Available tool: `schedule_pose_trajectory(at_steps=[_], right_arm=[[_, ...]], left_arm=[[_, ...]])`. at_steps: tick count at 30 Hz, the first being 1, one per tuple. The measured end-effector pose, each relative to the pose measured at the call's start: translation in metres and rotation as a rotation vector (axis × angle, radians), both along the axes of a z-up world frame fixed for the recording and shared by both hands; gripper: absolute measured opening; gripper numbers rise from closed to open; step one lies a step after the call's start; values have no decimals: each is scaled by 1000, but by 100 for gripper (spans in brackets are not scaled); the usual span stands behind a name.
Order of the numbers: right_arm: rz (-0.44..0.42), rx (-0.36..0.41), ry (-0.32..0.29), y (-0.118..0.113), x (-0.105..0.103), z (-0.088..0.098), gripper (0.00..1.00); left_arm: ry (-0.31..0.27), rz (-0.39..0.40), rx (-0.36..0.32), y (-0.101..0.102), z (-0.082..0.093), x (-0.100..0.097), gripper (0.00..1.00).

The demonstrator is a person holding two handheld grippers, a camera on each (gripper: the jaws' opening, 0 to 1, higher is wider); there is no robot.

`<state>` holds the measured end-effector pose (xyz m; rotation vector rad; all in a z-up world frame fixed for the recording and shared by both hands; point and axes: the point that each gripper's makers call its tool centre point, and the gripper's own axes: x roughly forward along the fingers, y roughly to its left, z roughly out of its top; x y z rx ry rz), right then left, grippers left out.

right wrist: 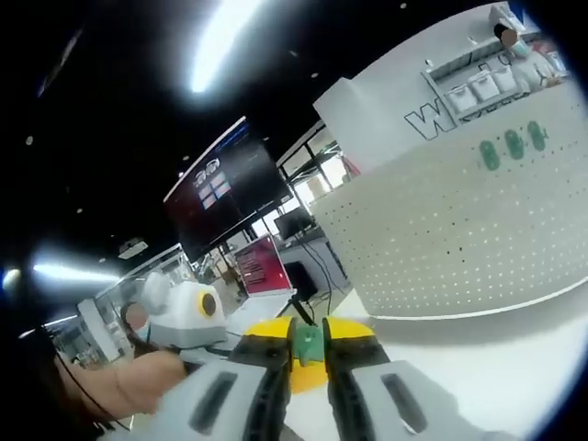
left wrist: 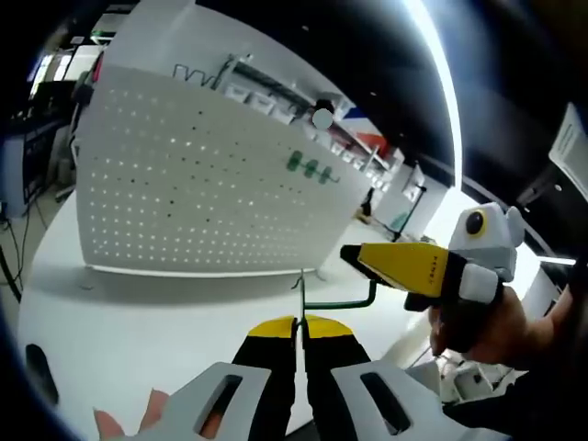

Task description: Insert the hook assembly into the mounting plate slot until the hook locks in place.

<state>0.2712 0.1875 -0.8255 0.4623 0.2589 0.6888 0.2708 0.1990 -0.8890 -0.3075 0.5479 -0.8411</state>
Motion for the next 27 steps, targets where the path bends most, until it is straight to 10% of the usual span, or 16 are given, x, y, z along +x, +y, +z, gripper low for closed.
schedule_pose_trajectory(at_steps=[27], right_arm=[[45, -65, 61, 20, -10, -28, 3]], left_arm=[[-211, -44, 140, -4, 7, 0, 1]])
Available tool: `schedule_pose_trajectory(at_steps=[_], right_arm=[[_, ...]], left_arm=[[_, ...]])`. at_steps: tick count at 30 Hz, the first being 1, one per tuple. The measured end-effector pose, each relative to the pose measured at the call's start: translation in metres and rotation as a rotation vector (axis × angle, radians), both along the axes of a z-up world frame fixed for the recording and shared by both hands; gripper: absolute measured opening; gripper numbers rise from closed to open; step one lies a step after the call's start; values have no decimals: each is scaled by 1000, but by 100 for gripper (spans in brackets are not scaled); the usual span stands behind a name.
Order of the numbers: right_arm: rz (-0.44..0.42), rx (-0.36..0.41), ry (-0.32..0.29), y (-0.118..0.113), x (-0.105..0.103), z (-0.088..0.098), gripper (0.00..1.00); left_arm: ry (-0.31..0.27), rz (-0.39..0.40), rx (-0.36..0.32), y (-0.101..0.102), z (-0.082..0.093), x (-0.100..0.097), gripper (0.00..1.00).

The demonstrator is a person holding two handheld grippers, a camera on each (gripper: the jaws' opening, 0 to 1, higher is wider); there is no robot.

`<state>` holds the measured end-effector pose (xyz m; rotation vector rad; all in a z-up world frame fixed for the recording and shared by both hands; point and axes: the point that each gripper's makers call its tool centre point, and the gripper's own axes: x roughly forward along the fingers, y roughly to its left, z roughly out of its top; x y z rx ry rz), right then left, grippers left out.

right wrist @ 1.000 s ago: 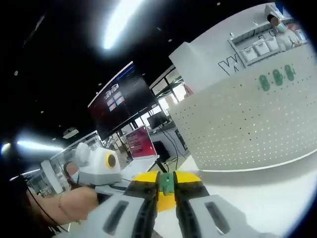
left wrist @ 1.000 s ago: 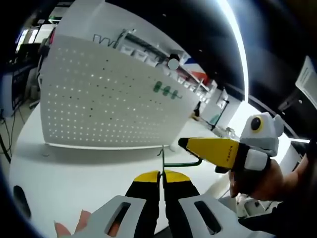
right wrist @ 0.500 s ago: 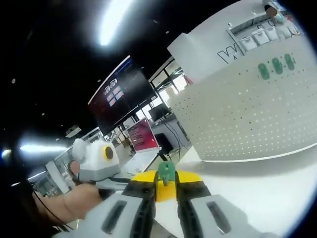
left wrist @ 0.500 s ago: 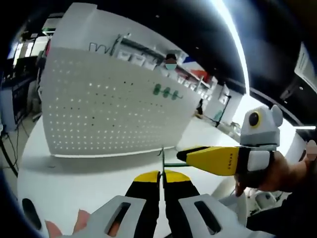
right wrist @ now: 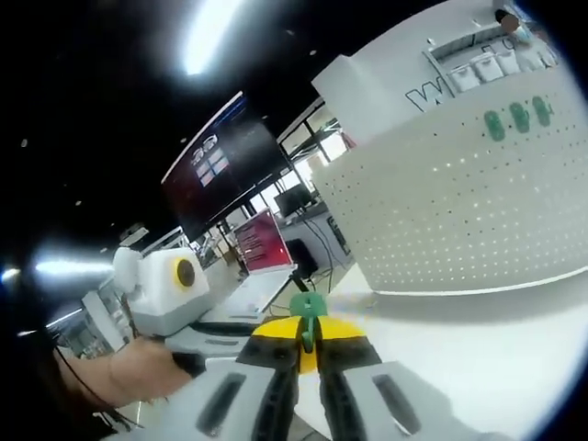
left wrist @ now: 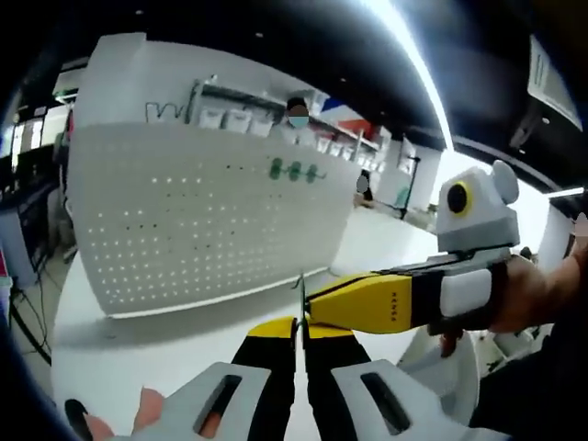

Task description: Insert the hook assembly into the mounting plate slot until the hook locks in place.

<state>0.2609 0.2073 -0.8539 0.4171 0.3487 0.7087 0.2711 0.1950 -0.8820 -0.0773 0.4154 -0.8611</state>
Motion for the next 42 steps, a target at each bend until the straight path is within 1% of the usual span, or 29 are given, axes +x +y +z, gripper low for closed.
schedule_pose_trajectory(at_steps=[2, 10, 11, 12, 13, 15, 18, 21, 23, 25, 27, 29, 30, 33, 35, 36, 38, 39, 42], right_arm=[[-7, 0, 2, -1, 0, 0, 2], [-22, -19, -18, 0, -1, -2, 1], [-18, -16, -13, 0, -1, -3, 1], [-11, 12, 15, 2, -2, -6, 1], [-10, 25, 24, 1, -1, -7, 1], [-7, 26, 28, 0, -1, -9, 1], [5, 16, 28, 2, -3, -11, 1], [9, 20, 39, 2, -3, -13, 1], [8, 26, 43, 1, -3, -14, 1], [10, 22, 40, 0, -3, -13, 1], [13, 19, 38, -1, -2, -13, 1], [13, 17, 34, -3, -2, -11, 1], [15, 13, 29, -4, -2, -10, 1], [20, 6, 13, -7, -2, -7, 1], [22, -4, 3, -8, -1, -6, 1], [22, -19, -6, -10, -1, -5, 1], [30, -73, -39, -12, -1, -5, 1], [34, -82, -47, -11, -1, -4, 1], [41, -97, -65, -10, -2, -3, 1]], left_arm=[[-11, 3, 5, 0, 1, 0, 2], [-21, -1, 20, 1, -1, 0, 2], [6, 2, -1, 2, -4, 0, 3], [31, 2, -20, 2, -6, -1, 3], [23, 2, -27, 4, -6, -1, 4], [23, 5, -28, 4, -7, -3, 4], [9, -7, -2, 4, -10, -4, 4], [26, -21, -11, 4, -13, -5, 5], [27, -21, -5, 5, -14, -6, 10], [25, -24, -3, 5, -15, -6, 18], [20, -34, -4, 4, -15, -8, 22], [12, -35, -8, 2, -14, -8, 30], [20, -41, -12, 1, -15, -9, 34], [16, -58, -10, -2, -16, -12, 39], [11, -62, -13, -3, -14, -13, 45], [7, -65, -15, -4, -13, -13, 48], [-15, -67, -22, -6, -9, -13, 56], [-22, -66, -26, -6, -7, -14, 59], [-26, -69, -37, -5, -5, -16, 63]])
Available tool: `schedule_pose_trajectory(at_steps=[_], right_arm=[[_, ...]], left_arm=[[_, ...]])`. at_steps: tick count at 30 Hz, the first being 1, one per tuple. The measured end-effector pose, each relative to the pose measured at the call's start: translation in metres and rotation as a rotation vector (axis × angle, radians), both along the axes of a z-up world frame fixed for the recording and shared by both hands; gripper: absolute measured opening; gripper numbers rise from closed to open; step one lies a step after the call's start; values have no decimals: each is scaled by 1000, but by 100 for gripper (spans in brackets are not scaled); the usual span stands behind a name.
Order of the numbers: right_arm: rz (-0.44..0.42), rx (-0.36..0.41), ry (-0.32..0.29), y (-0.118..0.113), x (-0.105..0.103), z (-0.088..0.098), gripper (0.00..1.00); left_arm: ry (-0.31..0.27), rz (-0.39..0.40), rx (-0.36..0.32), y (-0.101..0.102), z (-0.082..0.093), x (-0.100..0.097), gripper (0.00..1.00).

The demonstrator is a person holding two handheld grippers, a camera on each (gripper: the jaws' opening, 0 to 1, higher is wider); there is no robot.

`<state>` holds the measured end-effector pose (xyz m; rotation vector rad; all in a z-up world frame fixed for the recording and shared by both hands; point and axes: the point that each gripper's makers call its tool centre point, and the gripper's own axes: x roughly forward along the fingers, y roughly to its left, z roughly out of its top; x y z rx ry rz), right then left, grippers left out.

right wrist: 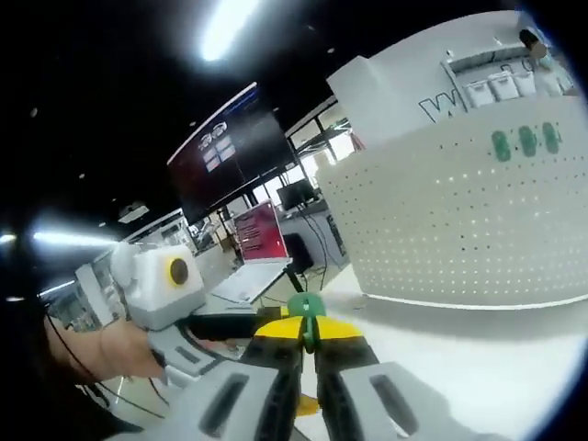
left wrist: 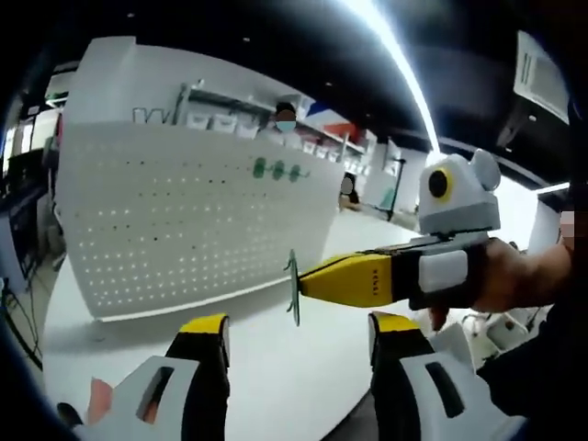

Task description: Insert the hook assembly into the mounting plate slot until the hook locks in place.

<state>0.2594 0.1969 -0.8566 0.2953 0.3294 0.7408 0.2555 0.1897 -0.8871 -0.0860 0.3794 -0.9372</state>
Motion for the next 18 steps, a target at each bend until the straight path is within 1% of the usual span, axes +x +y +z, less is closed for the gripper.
schedule_pose_trajectory(at_steps=[3, 5, 7, 9, 13, 16, 18], right_arm=[[-2, -1, -2, -1, 1, -1, 1], [-4, -4, -5, -2, 2, -1, 1], [1, 9, 2, -2, 2, -1, 1], [1, -3, -4, -3, 2, -2, 1], [-10, -7, -3, -7, 4, -4, 1], [-20, -2, -9, -10, 6, -3, 1], [-35, 2, -19, -13, 8, -2, 1]], left_arm=[[4, 0, 1, 1, -2, -1, 68], [2, -1, -13, 2, -2, -2, 69], [5, 0, -17, 2, -2, -4, 71], [8, 3, -26, 1, -2, -4, 77], [16, -8, -61, -3, 1, -7, 81], [14, -11, -57, -6, 2, -8, 85], [24, -13, -66, -9, 5, -9, 88]])
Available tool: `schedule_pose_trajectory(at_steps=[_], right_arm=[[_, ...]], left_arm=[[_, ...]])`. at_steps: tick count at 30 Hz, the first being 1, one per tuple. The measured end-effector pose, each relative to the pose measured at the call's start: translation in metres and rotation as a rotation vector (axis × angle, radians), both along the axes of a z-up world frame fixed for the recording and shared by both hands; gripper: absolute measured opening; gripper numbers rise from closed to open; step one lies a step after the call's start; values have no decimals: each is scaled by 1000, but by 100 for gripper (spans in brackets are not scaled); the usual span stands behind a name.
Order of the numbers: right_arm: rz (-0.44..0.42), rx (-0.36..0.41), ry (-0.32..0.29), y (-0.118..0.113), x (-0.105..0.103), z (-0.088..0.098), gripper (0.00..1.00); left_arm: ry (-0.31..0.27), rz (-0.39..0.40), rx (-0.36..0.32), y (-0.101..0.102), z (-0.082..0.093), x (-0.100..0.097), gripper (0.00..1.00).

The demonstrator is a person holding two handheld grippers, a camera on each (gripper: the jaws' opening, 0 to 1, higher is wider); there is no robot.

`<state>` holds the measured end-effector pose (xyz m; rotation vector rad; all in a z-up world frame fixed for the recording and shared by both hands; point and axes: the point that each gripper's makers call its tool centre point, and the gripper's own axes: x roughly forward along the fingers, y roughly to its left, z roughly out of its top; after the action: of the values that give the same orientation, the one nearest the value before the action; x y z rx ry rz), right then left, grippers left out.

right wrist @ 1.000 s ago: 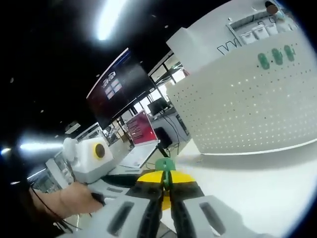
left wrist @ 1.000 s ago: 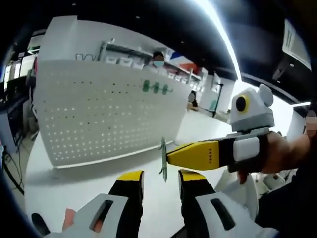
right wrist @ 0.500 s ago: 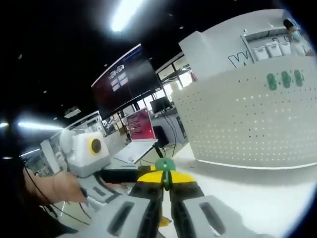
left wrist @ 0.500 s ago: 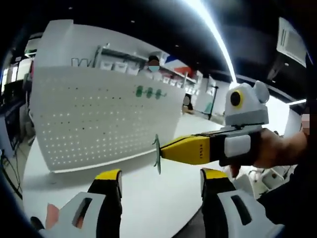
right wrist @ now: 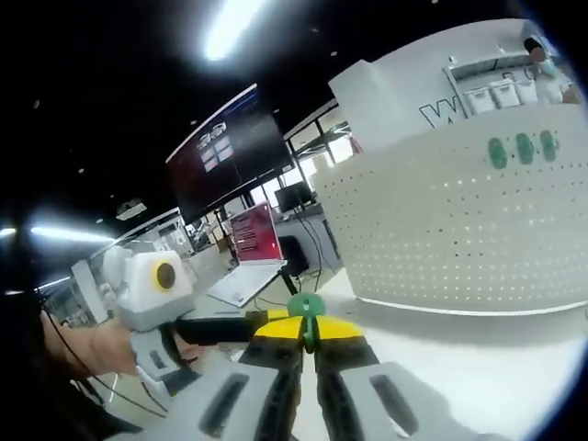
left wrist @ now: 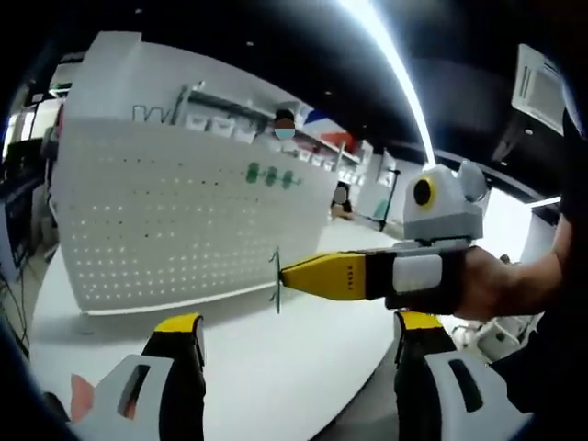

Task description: Insert the hook assembly into the mounting plate slot until the hook locks in place.

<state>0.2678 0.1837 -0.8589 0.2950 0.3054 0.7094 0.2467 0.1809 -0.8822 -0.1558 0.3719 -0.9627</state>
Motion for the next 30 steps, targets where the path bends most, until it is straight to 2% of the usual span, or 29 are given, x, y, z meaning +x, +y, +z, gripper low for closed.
schedule_pose_trajectory(at_steps=[10, 15, 21, 30], right_arm=[[-90, -13, -72, -22, 17, 11, 1], [-144, -31, -107, -36, 27, 13, 1], [-213, -74, -145, -55, 39, 10, 1], [-320, -122, -202, -87, 64, 20, 1]], left_arm=[[0, -12, -18, -6, 7, -1, 97], [-2, 2, -52, -6, 15, 0, 100], [-10, 12, -47, -3, 17, 2, 100], [6, 33, -60, 1, 16, 4, 100]])
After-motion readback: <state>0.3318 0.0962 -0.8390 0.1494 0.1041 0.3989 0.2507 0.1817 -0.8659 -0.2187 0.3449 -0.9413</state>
